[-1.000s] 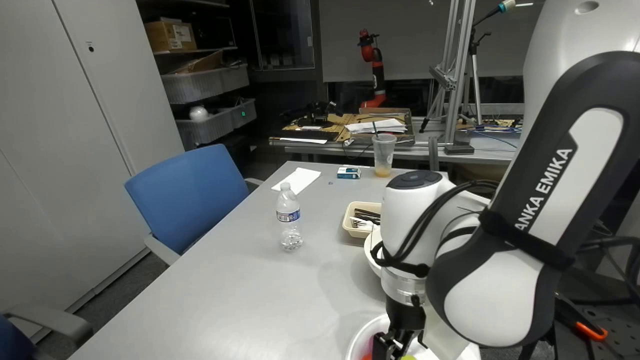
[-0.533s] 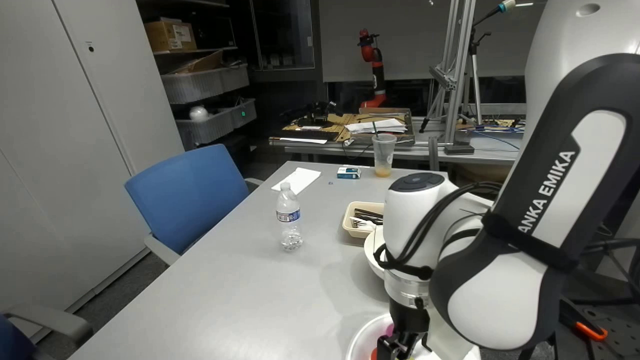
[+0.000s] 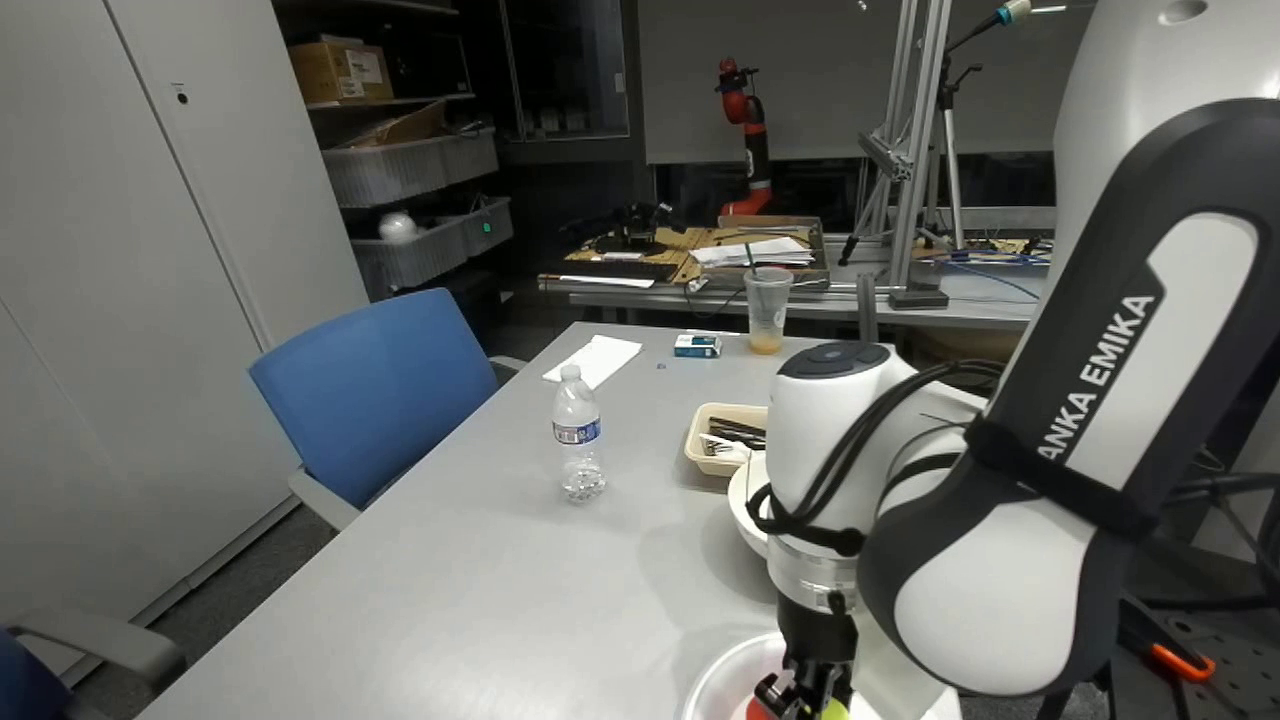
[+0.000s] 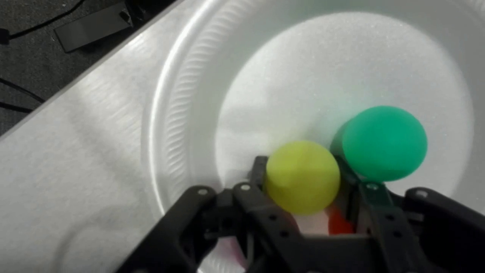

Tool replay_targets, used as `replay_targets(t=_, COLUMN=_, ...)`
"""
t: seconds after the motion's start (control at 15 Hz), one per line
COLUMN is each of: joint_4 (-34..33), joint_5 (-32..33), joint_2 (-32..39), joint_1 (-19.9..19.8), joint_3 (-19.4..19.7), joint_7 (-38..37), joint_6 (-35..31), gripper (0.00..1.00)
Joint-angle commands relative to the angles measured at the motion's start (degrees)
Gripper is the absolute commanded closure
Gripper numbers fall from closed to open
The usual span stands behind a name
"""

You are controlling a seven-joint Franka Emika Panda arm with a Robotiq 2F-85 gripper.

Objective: Remove the balls from the white plate and place them inside the white bowl

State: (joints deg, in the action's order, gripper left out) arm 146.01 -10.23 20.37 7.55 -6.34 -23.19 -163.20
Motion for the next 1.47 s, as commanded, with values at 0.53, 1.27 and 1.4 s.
replay_targets(t=0.53, joint_4=1.66, joint_5=0.11, joint_2=-11.52, joint_1=0.40, joint_3=0.86, joint_7=0.31, joint_6=17.90, gripper=0.86)
replay_targets(t=1.27, joint_4=-0.18, joint_5=4.41, joint_2=-19.56, joint_1=-1.96, joint_3=2.35, joint_7=-0.06, joint_6=25.53, gripper=0.61)
replay_targets(t=1.4, joint_4=-0.17, joint_5=4.40, joint_2=-18.97, joint_1=-1.83, joint_3=2.25, joint_7=-0.06, joint_6=25.52, gripper=0.61)
